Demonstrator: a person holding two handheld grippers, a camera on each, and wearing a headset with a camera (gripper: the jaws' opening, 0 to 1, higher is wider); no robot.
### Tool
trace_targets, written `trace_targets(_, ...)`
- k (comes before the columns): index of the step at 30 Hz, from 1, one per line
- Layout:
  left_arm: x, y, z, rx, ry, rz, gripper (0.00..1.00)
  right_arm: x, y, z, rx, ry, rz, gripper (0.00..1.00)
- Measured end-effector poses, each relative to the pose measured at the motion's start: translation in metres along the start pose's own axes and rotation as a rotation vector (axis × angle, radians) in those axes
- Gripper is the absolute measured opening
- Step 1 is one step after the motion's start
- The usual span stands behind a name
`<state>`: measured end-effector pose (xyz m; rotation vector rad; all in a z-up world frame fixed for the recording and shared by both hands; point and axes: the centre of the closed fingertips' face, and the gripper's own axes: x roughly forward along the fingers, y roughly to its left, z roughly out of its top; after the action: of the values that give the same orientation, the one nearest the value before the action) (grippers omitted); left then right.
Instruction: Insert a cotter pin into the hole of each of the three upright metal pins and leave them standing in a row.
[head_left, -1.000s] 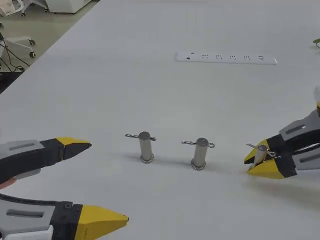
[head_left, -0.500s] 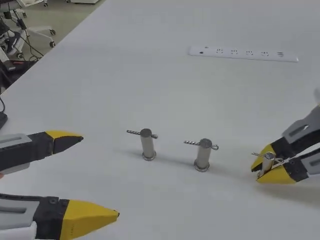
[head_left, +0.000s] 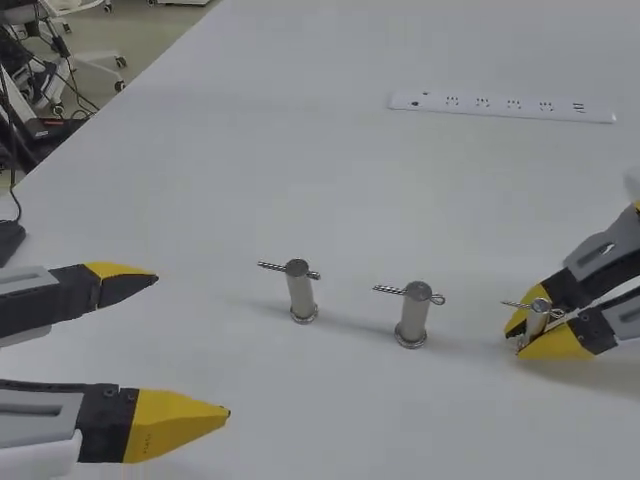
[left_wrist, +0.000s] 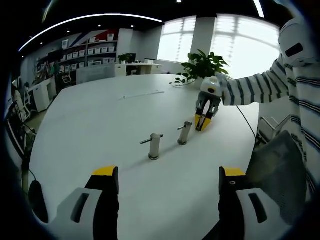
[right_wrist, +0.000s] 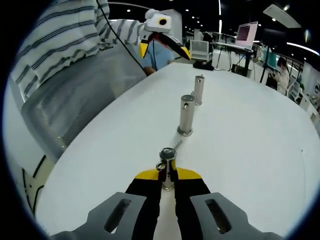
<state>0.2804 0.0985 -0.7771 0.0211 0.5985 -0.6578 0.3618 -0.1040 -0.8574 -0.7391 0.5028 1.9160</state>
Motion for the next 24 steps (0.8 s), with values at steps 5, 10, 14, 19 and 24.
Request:
trace_targets(5,0.0003,-0.0049,0.0032,-0.009,-0.009,-0.009,0.84,0.0033,0.004,0.0036,-0.029,-0.007,0.044,0.1)
trace_targets(10,-0.0008,-0.0045,0.0032,-0.007,-0.008,0.001,0.84,0.0039,0.0028,0.0046,-0.023,-0.009,0.069,0.1)
trace_targets(14,-0.0029,-0.0036,0.0031,-0.005,-0.004,0.009,0.84,0.0031,0.0031,0.0039,0.009,-0.011,0.08,0.11)
trace_targets(19,-0.0037,-0.0017,0.0017,-0.004,0.0,0.016,0.83,0.003,0.0017,0.0013,0.032,-0.008,0.065,0.15)
trace_targets(24,-0.0031,-0.0025,0.0013,-0.001,0.001,0.014,0.83,0.0015,0.0006,0.0022,0.035,-0.012,0.042,0.15)
